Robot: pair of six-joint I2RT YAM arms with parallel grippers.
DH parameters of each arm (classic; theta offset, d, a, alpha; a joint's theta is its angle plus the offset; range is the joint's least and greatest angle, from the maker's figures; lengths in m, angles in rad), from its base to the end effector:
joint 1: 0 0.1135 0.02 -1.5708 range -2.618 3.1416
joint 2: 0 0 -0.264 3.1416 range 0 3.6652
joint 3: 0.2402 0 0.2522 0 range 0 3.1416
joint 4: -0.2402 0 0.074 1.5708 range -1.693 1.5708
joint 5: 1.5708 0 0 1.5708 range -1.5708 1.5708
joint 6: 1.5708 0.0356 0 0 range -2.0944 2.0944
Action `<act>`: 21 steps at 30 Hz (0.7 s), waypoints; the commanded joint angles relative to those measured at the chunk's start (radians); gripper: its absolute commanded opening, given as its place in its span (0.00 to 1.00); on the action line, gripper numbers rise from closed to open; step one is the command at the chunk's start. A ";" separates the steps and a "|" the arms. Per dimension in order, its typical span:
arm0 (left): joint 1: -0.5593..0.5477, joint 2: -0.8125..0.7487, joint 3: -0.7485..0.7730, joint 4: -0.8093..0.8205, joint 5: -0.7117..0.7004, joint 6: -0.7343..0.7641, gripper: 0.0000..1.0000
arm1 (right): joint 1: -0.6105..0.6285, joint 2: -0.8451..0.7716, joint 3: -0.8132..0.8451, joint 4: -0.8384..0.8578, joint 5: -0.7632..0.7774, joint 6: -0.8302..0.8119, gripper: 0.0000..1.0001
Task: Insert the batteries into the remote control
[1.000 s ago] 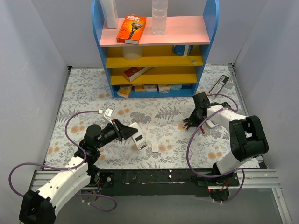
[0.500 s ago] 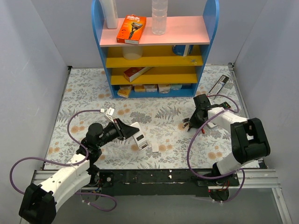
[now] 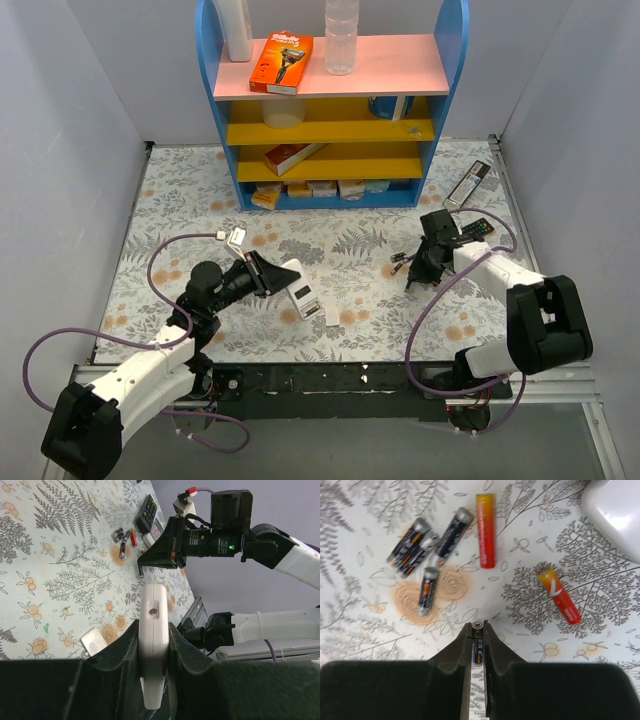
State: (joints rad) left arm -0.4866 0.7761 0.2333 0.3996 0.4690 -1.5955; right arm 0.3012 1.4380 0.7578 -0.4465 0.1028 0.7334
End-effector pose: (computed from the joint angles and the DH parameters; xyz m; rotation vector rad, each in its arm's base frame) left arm 0.1489 -0.0970 0.2082 -0.7322 2.0033 -1.8133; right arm 0.2496 0.0737 0.1690 0.6096 2.6305 0.1807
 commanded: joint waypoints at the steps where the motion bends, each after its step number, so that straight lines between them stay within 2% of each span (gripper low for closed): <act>1: -0.003 0.017 -0.009 0.077 0.010 -0.035 0.00 | 0.001 -0.115 -0.028 0.037 -0.093 0.014 0.01; 3: -0.003 0.026 -0.014 0.091 0.000 -0.063 0.00 | 0.010 -0.183 -0.050 0.081 -0.158 0.041 0.01; 8: -0.001 0.049 -0.023 0.143 -0.039 -0.109 0.00 | 0.073 -0.321 -0.080 0.164 -0.181 0.201 0.01; 12: -0.003 0.057 -0.026 0.180 -0.082 -0.132 0.00 | 0.229 -0.408 -0.052 0.203 -0.065 0.300 0.01; 21: -0.017 0.057 -0.041 0.290 -0.202 -0.132 0.00 | 0.525 -0.441 0.053 0.279 0.188 0.438 0.01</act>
State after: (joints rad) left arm -0.4908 0.8379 0.2070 0.5858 0.3481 -1.7260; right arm 0.7315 1.0111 0.7300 -0.2516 0.1314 1.0843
